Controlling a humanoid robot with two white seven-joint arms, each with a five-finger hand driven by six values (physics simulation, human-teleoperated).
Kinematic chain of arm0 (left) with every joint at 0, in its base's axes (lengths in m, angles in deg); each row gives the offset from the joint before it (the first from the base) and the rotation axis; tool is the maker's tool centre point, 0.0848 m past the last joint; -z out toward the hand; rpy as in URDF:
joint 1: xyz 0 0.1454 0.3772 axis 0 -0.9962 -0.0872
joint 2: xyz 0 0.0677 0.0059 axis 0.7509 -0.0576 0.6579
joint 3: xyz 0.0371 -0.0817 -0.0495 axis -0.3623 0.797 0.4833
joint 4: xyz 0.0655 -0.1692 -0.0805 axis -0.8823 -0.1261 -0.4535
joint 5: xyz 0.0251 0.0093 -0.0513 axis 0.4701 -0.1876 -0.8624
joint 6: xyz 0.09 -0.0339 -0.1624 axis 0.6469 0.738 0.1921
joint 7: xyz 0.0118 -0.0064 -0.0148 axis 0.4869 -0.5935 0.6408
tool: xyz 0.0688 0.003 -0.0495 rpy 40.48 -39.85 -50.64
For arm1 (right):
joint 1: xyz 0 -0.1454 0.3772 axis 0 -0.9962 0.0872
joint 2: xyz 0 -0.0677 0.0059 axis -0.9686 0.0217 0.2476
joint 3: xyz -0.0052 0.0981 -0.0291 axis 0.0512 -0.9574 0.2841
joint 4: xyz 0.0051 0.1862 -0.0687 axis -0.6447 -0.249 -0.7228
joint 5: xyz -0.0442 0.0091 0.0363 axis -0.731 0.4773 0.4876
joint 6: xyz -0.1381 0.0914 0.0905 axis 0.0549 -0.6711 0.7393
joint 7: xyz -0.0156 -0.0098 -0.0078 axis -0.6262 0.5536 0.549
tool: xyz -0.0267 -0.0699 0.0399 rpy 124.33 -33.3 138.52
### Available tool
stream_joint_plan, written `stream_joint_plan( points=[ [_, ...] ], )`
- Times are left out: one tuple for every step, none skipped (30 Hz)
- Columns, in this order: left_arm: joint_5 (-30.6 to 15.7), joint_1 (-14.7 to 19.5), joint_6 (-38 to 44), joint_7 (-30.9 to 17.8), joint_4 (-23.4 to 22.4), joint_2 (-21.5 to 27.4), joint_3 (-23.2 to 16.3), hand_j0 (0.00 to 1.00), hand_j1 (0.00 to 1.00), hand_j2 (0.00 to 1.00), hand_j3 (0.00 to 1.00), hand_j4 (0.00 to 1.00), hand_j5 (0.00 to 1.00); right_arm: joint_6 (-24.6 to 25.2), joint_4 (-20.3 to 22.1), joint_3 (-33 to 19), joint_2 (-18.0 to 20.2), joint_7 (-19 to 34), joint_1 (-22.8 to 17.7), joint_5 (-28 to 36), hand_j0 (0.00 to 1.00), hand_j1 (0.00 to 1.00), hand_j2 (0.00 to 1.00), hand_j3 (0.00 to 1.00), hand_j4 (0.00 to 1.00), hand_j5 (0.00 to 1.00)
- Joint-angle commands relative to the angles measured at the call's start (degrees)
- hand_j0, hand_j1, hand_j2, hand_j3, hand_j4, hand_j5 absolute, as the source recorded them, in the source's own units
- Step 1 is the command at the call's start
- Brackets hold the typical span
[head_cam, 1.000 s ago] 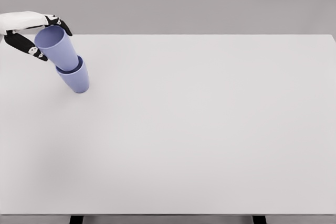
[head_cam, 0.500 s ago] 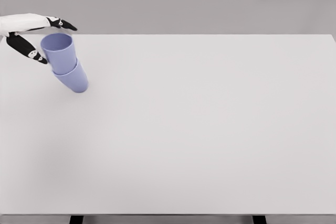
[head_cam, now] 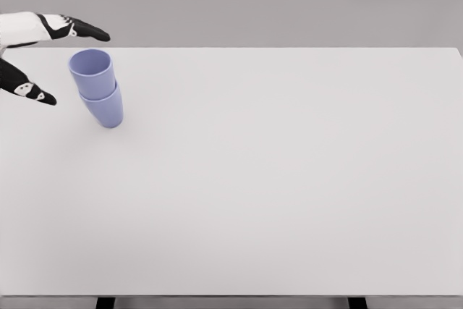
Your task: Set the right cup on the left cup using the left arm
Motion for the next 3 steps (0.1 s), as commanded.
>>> stream_joint_plan(
  points=[
    [-4.88, -0.10, 0.16, 0.02, 10.14, 1.83, 1.07, 1.00, 1.00, 1.00, 1.00, 1.00, 1.00, -0.01, -0.01, -0.01, 0.00, 0.02, 0.00, -0.01, 1.00, 1.00, 1.00, 1.00, 1.00, 1.00],
    [-4.88, -0.72, 0.16, 0.02, 11.11, 0.70, 0.89, 1.00, 1.00, 1.00, 1.00, 1.00, 1.00, -0.01, -0.01, -0.01, 0.00, 0.02, 0.00, -0.01, 1.00, 1.00, 1.00, 1.00, 1.00, 1.00],
    [-4.88, -2.12, 0.16, 0.02, 11.11, -2.38, 0.89, 1.00, 1.00, 1.00, 1.00, 1.00, 1.00, -0.01, -0.01, -0.01, 0.00, 0.02, 0.00, -0.01, 1.00, 1.00, 1.00, 1.00, 1.00, 1.00]
  ],
)
